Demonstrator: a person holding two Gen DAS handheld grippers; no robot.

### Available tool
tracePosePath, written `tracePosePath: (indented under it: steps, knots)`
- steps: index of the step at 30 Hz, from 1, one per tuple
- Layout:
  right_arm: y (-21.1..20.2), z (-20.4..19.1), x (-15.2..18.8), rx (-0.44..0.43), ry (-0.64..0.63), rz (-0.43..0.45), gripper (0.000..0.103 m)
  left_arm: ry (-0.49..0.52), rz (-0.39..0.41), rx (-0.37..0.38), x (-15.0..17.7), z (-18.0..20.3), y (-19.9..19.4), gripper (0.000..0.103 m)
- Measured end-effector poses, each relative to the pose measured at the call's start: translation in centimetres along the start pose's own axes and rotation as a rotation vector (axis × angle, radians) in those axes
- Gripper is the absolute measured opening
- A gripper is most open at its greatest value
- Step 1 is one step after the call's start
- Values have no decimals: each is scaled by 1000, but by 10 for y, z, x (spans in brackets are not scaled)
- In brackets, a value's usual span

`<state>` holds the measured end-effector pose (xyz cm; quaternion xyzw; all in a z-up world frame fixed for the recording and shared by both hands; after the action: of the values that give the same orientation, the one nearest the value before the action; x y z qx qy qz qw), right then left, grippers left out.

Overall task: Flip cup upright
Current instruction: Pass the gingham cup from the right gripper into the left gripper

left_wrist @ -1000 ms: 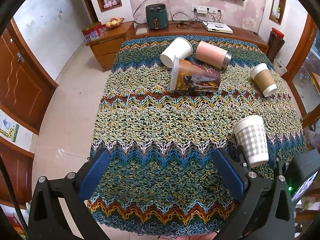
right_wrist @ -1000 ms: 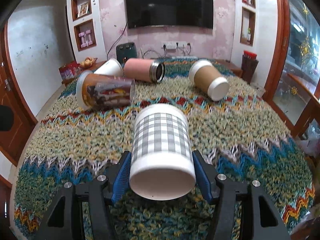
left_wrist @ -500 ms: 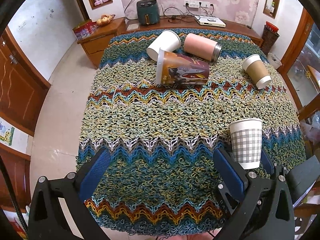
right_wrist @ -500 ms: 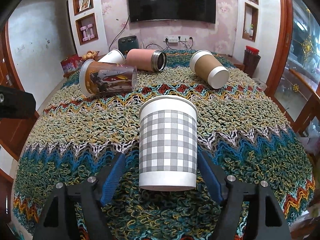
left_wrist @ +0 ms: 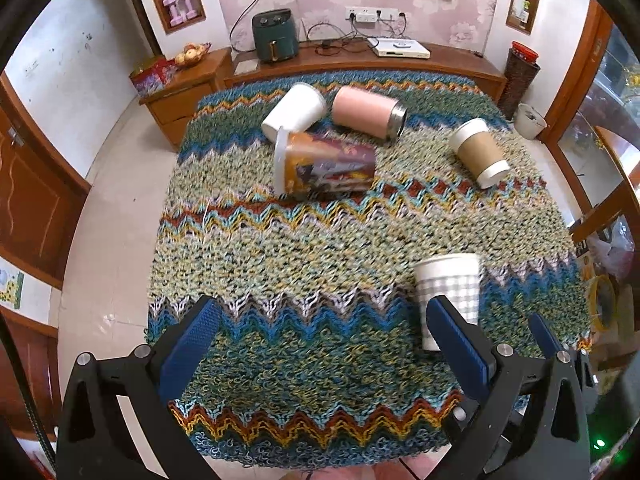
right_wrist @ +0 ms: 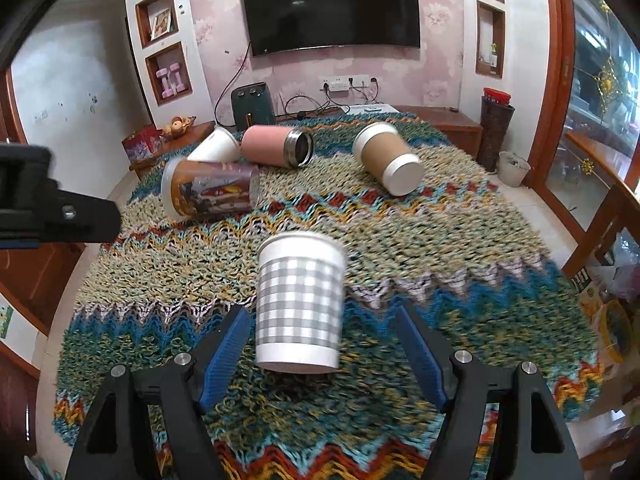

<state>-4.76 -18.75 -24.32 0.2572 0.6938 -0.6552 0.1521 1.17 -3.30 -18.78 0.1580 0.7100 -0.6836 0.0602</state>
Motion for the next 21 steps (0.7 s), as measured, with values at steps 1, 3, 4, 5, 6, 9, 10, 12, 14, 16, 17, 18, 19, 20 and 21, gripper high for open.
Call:
tracePosePath:
  steps: [1,3,4,5,6,9,10,12,14,16,17,18,19,20,21]
  knots:
    - [-5,5,-2,2,-2,-6,76,0,5,-3,-3,4,-5,103]
    - [-14,16,-6,16,-3,-21,76,-5,8,-2,-6,8,-9,103]
    - [-16,22,-8,31,-6,-32,76,-9,6,0,-9,12,-10,103]
    - [-18,29,-10,50,-6,-46,76,-12,4,1,-10,15,-10,103]
    - [-20,37,-12,60,-2,-56,76,-15,2,1,-12,18,-10,103]
    - [-22,58,-20,66,14,-70,76,-21,0,6,-15,30,-6,103]
    - [-22,64,-23,64,18,-69,76,-23,-3,8,-16,36,-1,103]
    - [-20,76,-29,70,20,-76,76,-27,-12,14,-15,44,6,103]
    - [-15,85,-34,61,24,-84,76,-28,-23,28,-13,54,15,103]
    - [-8,94,-38,47,36,-93,76,-20,-25,36,-10,64,25,103]
    - [-6,97,-39,41,39,-98,76,-15,-28,36,-9,68,29,103]
    - [-3,100,-40,33,42,-105,76,-8,-29,41,-7,73,35,103]
    - [-1,102,-40,26,43,-108,76,-4,-31,45,-6,77,41,103]
    - [2,104,-41,22,42,-111,76,-1,-35,47,-5,80,45,103]
    - [4,105,-42,19,37,-114,76,4,-41,53,-4,83,51,103]
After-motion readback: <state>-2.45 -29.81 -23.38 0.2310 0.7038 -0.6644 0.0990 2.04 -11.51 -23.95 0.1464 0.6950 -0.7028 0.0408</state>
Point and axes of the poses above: each gripper's, at about its wrist camera, not at the fingertips, and y roughly the way its jaws point, z to its right, x to its underside, the point moved 7 cm from there along y, roughly the way its jaws point, and after that the axes turned 10 degrees about -z, right-handed, at the moved point
